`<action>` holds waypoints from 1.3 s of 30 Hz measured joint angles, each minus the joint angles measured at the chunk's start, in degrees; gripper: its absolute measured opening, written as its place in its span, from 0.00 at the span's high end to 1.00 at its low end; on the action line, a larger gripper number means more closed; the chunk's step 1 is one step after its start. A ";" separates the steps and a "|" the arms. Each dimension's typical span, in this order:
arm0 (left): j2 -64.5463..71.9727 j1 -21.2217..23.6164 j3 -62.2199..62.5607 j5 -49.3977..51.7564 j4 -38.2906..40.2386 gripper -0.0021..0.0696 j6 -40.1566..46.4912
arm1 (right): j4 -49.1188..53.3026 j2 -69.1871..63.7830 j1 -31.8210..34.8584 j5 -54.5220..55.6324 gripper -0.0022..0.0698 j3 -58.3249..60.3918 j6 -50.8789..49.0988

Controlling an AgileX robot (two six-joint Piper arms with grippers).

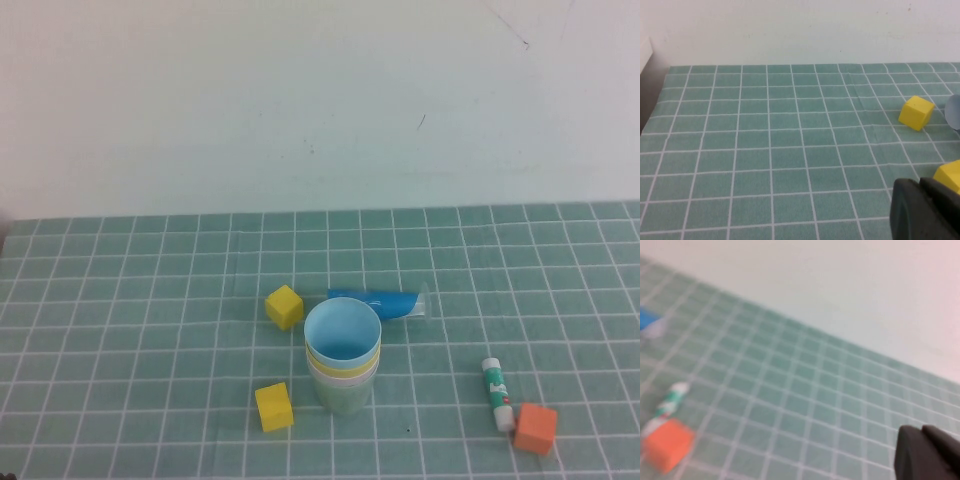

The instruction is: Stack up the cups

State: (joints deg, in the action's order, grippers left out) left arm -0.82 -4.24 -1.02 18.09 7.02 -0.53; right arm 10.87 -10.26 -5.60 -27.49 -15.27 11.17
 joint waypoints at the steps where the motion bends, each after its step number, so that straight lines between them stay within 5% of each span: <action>1: 0.00 0.00 0.00 0.00 0.00 0.97 0.00 | -0.12 0.67 3.08 2.95 0.97 1.97 0.00; 7: 0.00 0.00 0.00 0.00 0.00 0.97 0.00 | -2.00 7.55 13.11 10.49 0.97 12.57 0.13; 15: 0.00 0.00 0.00 0.00 0.23 0.97 0.00 | -6.49 10.94 16.70 7.65 0.97 16.55 0.71; 39: 0.00 0.00 0.00 0.04 0.35 0.97 0.53 | -7.14 11.07 13.69 7.15 0.97 16.55 -7.31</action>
State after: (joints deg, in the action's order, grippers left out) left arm -0.82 -4.24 -1.02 18.13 7.37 0.00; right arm 3.73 0.81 8.09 -20.34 1.28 3.86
